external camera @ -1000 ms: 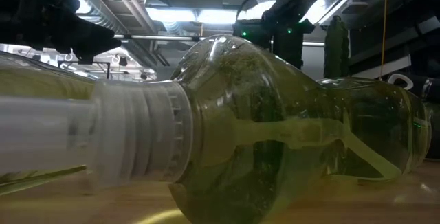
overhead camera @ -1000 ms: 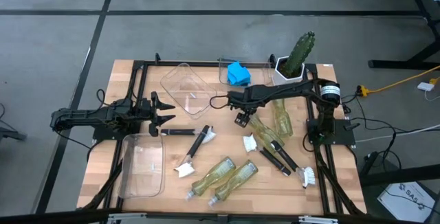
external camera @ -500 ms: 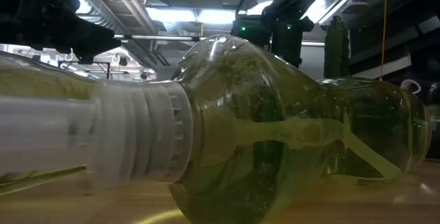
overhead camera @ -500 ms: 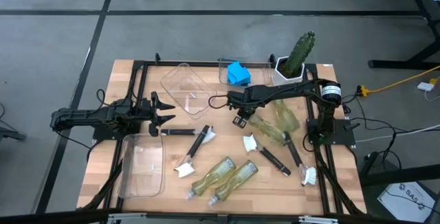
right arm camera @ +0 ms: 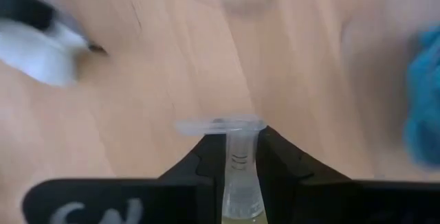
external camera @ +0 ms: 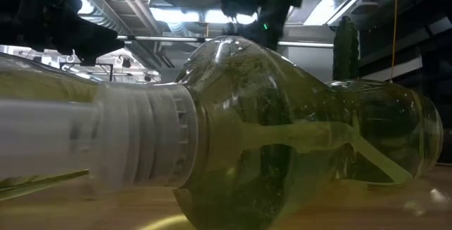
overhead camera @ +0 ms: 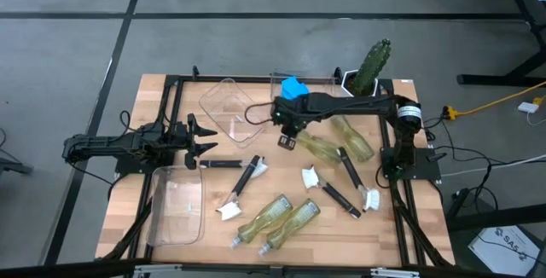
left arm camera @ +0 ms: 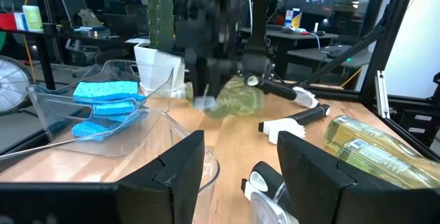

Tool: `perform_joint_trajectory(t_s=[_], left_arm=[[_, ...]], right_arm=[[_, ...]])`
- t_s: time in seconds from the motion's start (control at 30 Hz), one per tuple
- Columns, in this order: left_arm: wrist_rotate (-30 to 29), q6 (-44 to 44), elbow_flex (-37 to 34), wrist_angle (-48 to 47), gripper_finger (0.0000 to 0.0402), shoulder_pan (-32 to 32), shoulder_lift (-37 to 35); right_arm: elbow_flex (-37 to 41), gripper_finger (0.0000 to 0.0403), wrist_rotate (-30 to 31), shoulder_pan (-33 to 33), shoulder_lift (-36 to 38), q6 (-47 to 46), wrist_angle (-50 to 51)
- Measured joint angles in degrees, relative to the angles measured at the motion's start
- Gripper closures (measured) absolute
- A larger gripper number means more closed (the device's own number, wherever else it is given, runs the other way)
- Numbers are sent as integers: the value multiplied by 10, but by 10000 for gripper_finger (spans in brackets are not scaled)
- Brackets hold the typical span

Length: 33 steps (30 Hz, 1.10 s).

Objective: Pick & Place Kitchen Sink Supplies
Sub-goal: Put the yellow dishwashing liquid bottle into the top left transparent bin

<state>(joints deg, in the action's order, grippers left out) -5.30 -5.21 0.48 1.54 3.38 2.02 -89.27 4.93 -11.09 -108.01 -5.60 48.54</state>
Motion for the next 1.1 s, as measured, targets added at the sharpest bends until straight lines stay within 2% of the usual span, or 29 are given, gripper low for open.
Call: perform_joint_trajectory(t_s=[0.3, 0.63, 0.83, 0.97, 1.1], left_arm=[[0, 0, 0, 0, 221, 0, 0], [0, 0, 0, 0, 221, 0, 0], [0, 0, 0, 0, 221, 0, 0], [0, 0, 0, 0, 222, 0, 0], [0, 0, 0, 0, 221, 0, 0]], right_arm=[[-165, 345, -5, -7, 1, 78, 40], [-282, 349, -5, -26, 1, 128, 43], [-324, 349, -5, -37, 1, 166, 1], [-326, 349, -7, -44, 2, 187, -61], [-321, 349, -40, -53, -1, 210, -131]])
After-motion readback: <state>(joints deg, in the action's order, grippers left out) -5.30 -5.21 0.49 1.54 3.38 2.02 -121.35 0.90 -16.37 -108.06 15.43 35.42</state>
